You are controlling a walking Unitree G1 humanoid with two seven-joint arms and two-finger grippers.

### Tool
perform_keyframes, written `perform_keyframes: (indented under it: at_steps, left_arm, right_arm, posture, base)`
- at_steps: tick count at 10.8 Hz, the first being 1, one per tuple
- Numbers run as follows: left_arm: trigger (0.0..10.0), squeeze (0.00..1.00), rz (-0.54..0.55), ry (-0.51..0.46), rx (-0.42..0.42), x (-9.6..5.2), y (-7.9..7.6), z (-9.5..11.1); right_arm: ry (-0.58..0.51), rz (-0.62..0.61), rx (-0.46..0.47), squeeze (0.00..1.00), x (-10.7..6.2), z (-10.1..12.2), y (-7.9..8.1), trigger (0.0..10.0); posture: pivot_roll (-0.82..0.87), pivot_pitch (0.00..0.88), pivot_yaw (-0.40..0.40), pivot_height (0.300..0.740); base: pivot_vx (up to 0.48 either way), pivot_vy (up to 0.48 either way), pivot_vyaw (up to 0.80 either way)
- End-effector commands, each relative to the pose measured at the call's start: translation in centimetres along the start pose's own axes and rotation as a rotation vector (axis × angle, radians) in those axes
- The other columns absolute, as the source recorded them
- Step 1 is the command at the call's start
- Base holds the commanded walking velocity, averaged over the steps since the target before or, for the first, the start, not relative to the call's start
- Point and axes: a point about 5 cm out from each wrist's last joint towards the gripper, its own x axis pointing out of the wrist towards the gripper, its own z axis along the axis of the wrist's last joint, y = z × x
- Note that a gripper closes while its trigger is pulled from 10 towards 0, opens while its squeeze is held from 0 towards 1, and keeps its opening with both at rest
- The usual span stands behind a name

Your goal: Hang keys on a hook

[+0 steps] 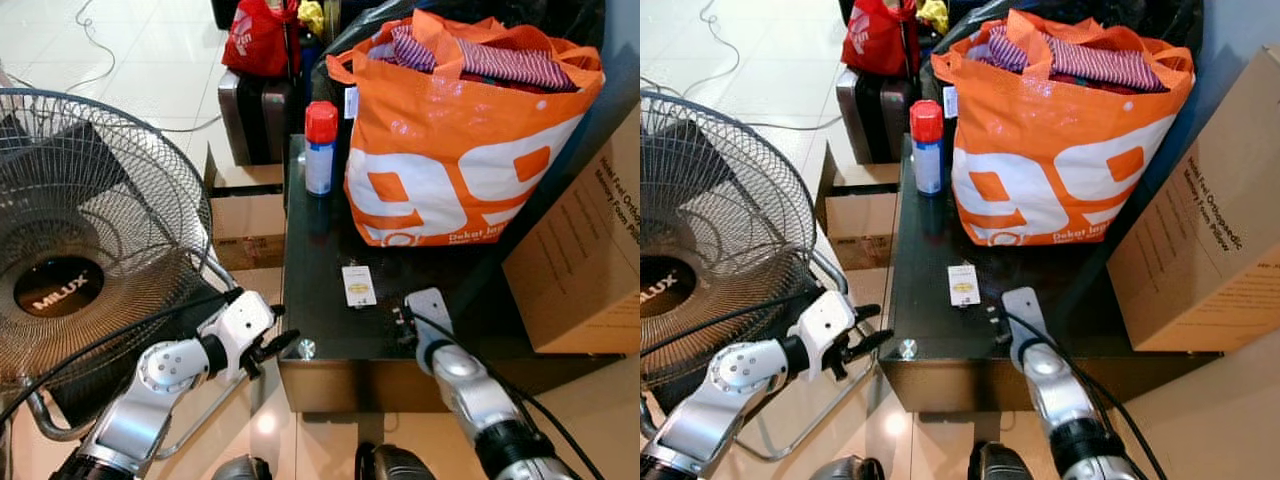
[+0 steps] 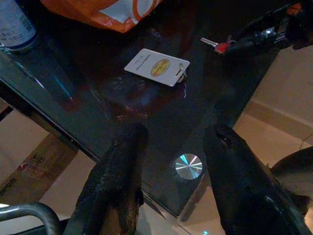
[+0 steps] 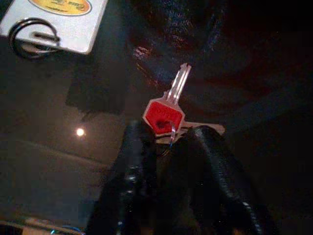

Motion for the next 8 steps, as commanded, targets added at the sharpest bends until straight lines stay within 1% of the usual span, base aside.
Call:
perform_keyframes:
  at_steps: [1, 2, 5, 8]
  left_arm:
    - [10.0, 0.00, -0.005, 0.007, 0.000, -0.05, -0.04, -0.06]
    - [10.0, 0.00, -0.005, 0.008, -0.001, -0.06, -0.08, -0.09]
    - [10.0, 0.00, -0.008, 0.005, 0.001, 0.04, -0.09, -0.03]
    - [10.0, 0.00, -0.011, 0.004, 0.004, 0.09, -0.13, 0.00]
  right_arm:
    - [-0.009, 0.008, 0.006, 0.00, -0.17, 0.06, -0.14, 4.5]
    - [-0.016, 0.020, 0.009, 0.00, -0.47, -0.08, -0.19, 10.0]
    - [-0.011, 0.025, 0.006, 0.00, -0.83, -0.56, -0.37, 10.0]
    - [-0.014, 0.027, 0.010, 0.00, -0.85, -0.37, -0.38, 10.0]
  posture:
    - [-0.09, 0.136, 0.019, 0.740]
    - [-0.09, 0.132, 0.020, 0.740]
    - [-0.09, 0.125, 0.022, 0.740]
    - [-0.09, 0.121, 0.020, 0.740]
  base:
    - [0.000, 0.000, 0.00]
    - [0.000, 0.000, 0.00]
    - [0.000, 0.000, 0.00]
    - [0.000, 0.000, 0.00]
